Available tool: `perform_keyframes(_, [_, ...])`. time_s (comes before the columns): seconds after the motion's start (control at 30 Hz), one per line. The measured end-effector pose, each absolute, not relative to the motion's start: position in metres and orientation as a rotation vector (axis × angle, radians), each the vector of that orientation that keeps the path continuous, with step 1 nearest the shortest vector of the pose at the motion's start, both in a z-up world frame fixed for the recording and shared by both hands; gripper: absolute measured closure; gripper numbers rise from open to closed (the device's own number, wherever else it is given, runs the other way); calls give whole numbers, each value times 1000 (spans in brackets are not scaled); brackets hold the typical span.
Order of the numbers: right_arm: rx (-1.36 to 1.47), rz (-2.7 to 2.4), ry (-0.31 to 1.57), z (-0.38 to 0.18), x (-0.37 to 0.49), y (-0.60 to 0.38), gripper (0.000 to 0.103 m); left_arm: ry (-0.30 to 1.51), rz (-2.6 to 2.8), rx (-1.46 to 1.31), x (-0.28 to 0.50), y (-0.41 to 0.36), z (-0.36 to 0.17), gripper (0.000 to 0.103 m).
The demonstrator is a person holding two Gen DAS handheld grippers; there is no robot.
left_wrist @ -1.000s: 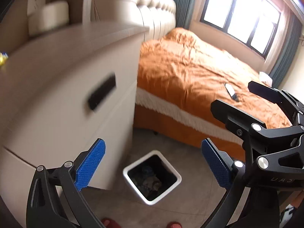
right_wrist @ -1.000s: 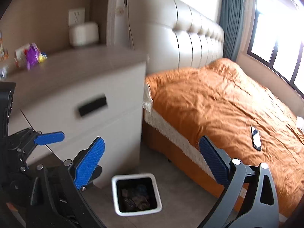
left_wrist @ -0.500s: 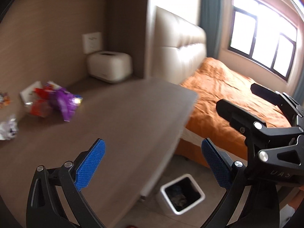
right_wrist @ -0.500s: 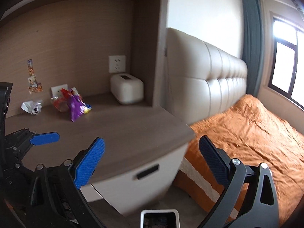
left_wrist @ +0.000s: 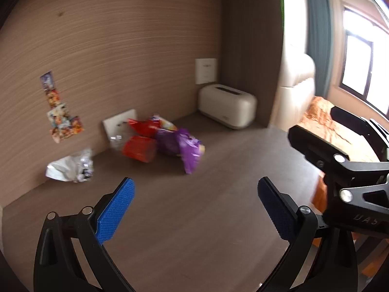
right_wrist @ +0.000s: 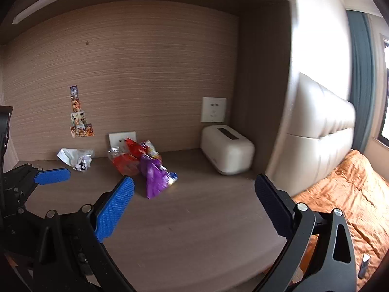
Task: Collect trash
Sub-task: 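Raise both open tools from the bin back toward the desk, then grasp the clear plastic bag with left tool while right tool grasps the red cup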
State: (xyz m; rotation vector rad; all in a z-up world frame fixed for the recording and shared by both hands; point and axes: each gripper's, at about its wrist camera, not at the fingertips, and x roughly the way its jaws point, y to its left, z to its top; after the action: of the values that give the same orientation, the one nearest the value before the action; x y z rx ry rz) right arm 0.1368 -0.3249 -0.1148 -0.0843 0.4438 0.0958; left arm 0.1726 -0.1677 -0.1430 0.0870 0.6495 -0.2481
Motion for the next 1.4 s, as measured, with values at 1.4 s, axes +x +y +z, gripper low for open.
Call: perform_keyframes(1.4, [-88,412,778,-233,341,-136,4,826,115,43,346,33,-241,4])
